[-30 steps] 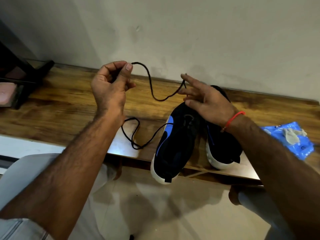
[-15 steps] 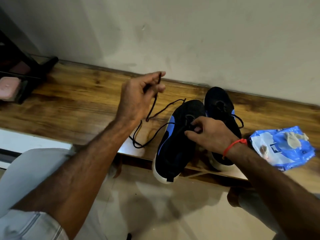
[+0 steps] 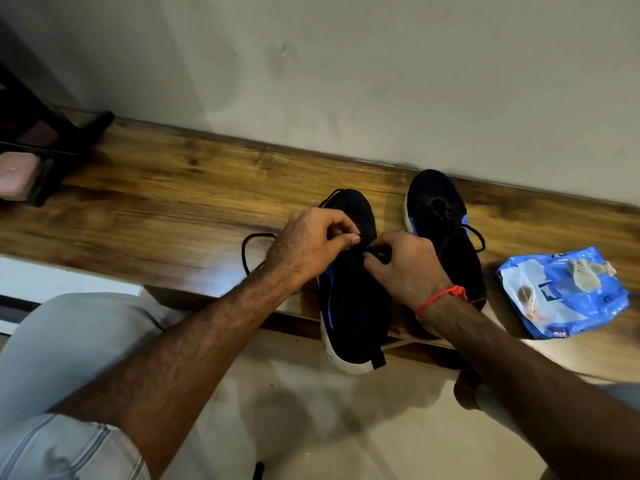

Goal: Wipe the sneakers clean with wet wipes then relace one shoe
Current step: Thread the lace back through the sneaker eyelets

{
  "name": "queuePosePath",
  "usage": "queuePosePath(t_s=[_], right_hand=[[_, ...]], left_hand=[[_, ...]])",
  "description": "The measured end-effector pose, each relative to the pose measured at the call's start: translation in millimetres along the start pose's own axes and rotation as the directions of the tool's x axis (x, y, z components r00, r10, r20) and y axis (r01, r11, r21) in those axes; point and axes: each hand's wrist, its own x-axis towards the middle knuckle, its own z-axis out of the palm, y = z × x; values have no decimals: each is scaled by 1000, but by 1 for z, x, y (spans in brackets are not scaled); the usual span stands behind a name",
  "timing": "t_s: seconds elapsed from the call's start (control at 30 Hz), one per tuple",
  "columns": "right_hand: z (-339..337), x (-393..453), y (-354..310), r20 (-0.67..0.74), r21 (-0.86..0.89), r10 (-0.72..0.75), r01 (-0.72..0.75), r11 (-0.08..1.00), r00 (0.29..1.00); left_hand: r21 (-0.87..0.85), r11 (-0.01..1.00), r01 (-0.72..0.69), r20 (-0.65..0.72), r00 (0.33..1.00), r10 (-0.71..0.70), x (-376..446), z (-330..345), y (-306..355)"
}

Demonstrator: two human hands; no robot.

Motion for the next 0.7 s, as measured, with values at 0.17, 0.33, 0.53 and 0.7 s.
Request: queuePosePath(t_s=[0.17,0.33,0.53,0.7], right_hand=[[-1,-2,2,-24,146,95,-91,985,995],[3,1,6,29,271,175,-176,946,984],[9,2,8,62,389,254,-257,884,965],[14,3,9,85,442,282,-290,849,956]], left_hand=[[79,996,42,43,998,-45,0,6,2],[226,971,75,46,995,-87,-1,14,4],[314,943,112,22,992,-125,-1,16,12],[423,896,139,-7,989,-150,-3,18,19]])
